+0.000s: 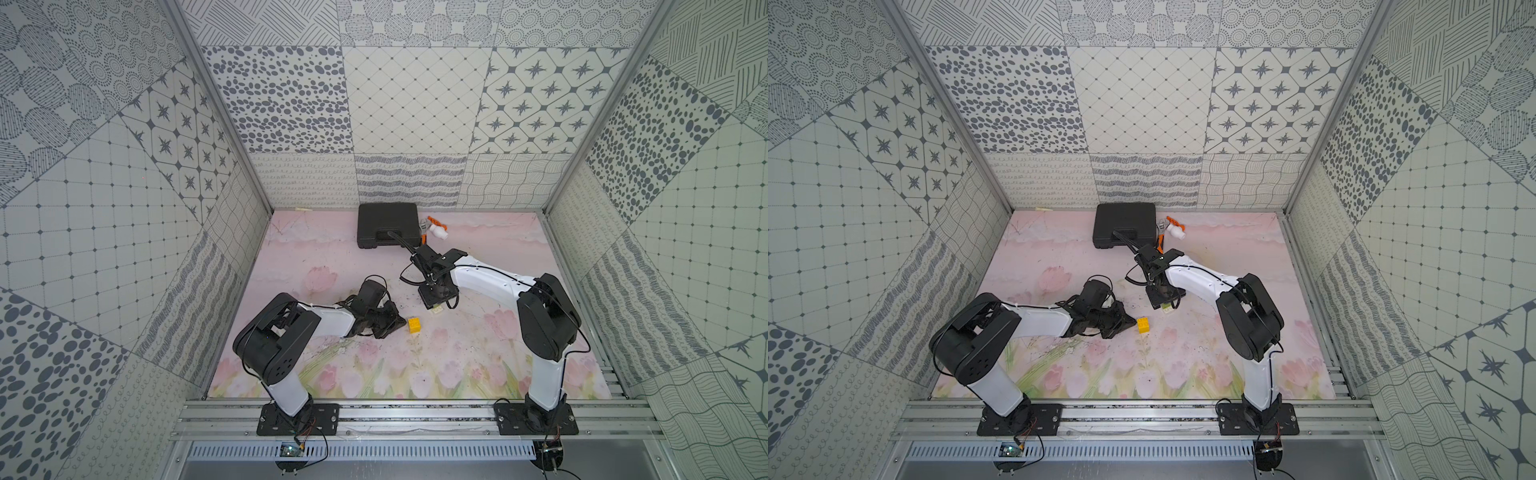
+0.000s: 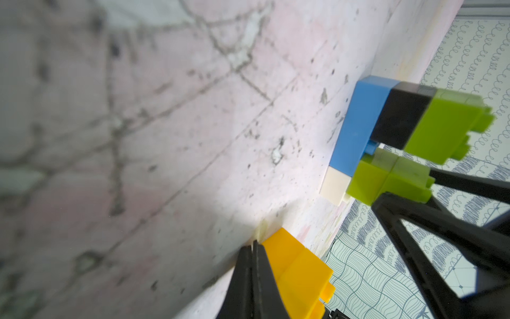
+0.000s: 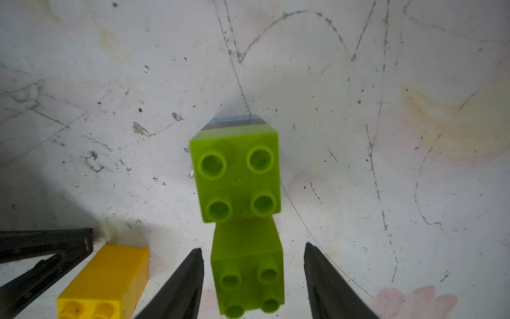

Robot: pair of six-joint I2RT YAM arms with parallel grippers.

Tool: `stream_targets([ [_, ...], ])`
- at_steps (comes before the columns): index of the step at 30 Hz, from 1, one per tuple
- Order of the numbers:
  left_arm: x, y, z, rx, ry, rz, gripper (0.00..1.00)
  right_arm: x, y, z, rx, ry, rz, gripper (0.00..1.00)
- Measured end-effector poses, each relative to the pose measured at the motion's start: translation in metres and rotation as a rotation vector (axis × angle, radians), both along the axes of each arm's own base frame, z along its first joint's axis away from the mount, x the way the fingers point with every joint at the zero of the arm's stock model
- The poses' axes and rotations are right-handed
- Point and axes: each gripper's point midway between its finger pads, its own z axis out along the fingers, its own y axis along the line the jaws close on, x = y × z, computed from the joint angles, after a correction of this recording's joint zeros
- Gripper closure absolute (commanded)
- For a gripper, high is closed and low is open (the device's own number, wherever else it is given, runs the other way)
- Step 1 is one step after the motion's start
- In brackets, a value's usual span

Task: Assemble the number 4 with lego
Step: Pick up the lego brick from the center of the board.

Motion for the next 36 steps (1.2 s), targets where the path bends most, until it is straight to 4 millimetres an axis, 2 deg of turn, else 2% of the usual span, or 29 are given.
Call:
stream_targets([
  [3, 0.0001, -0.0004, 0.0001, -0.002, -0.001, -0.001, 0.95, -0.0005, 0.0001, -0.0045, 0.003, 0.009, 0.000, 0.53],
  [7, 0.0003, -0.0008, -0.0001, -0.004, -0.001, -0.002, 0.95, -0.0010, 0.0010, -0.0070, 0.009, 0.011, 0.003, 0.55],
  [8, 0.0003, -0.0009, 0.0000, -0.004, -0.001, -0.002, 0.95, -0.0013, 0.0012, -0.0075, 0.011, 0.012, 0.003, 0.53],
  [10, 0.0002, -0.0009, -0.0001, -0.004, -0.001, -0.002, 0.95, -0.0013, 0.0018, -0.0076, 0.013, 0.012, 0.005, 0.43],
  [14, 0.0002, -0.0012, -0.0003, -0.005, 0.000, -0.003, 0.95, -0.0009, 0.0027, -0.0075, 0.017, 0.011, 0.006, 0.42],
  [27, 0.0011, -0.0042, -0.0001, -0.017, 0.000, -0.011, 0.95, 0.0001, 0.0021, -0.0082, 0.015, 0.014, 0.017, 0.67],
  [36, 0.0010, -0.0055, 0.0001, -0.023, 0.001, -0.016, 0.95, 0.0000, 0.0023, -0.0083, 0.020, 0.018, 0.019, 0.70],
])
